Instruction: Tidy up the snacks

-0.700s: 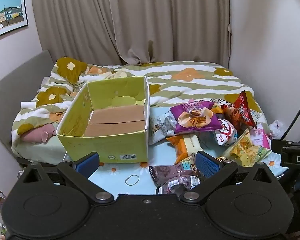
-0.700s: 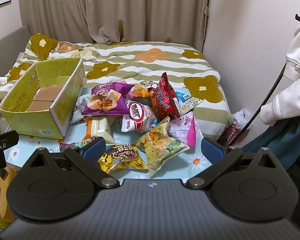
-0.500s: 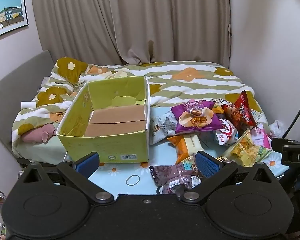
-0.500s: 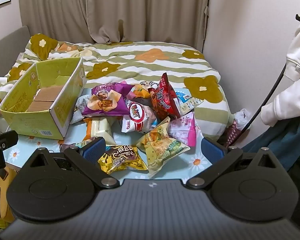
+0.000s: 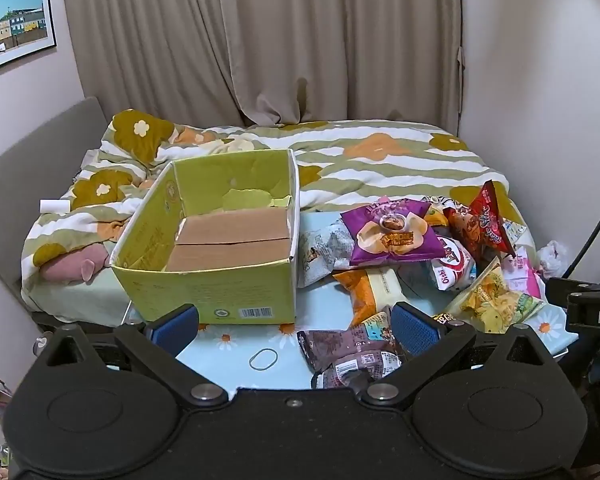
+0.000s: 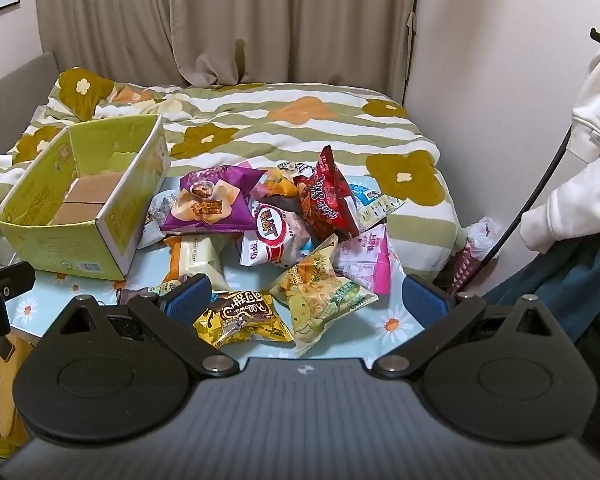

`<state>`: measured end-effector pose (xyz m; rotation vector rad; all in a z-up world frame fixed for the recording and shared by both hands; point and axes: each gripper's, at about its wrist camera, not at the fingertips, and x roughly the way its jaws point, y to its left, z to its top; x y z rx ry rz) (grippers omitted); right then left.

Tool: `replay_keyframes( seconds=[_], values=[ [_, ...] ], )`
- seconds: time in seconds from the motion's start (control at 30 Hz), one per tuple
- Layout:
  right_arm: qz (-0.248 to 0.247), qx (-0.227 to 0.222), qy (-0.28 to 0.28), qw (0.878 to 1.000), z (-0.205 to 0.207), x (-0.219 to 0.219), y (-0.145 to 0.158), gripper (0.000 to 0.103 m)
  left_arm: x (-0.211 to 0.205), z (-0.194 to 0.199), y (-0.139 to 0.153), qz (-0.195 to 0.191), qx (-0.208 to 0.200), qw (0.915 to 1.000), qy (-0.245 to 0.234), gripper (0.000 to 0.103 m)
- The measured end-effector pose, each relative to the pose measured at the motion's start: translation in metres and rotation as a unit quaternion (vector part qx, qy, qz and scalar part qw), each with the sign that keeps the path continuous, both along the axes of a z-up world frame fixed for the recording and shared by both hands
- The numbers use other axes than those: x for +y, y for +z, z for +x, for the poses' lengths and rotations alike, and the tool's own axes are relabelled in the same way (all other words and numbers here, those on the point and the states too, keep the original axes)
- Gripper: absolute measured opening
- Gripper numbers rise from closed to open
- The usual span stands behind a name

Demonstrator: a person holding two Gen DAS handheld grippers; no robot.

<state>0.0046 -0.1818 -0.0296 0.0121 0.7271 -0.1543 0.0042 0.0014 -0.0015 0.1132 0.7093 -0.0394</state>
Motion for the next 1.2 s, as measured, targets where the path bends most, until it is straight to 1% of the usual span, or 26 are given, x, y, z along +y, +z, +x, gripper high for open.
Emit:
replay_keyframes(
  seconds=[0.6,0.77,0.8,1.2],
  values=[
    [0.001,0.002,0.000,1.000,-0.0004,-0.0010,-0.0002,0.103,-0.0029,0.0017,-0.0024,-0.001,0.009,1.0000,-0.004,0.103],
    [0.001,0.001,0.000,1.000,-0.0025,-0.0006,0.0040,0.103,-0.0014,0.0020,-0.0021,-0.004,0.011,0.9999,-0.005,0.103],
    [0.001,0.001,0.000,1.000,0.0006,-0.0004,-0.0012,0.103,-0.0015,0.0019,-0.0022,-0.004,0.011,0.9999,-0.005,0.103],
    [0.001,0.001,0.000,1.000,0.0006,-0.0001,0.0002,0.103,-0.0019,0.0021,-0.0022,-0.004,0.010,0.9999,-0.005,0.103]
  ],
)
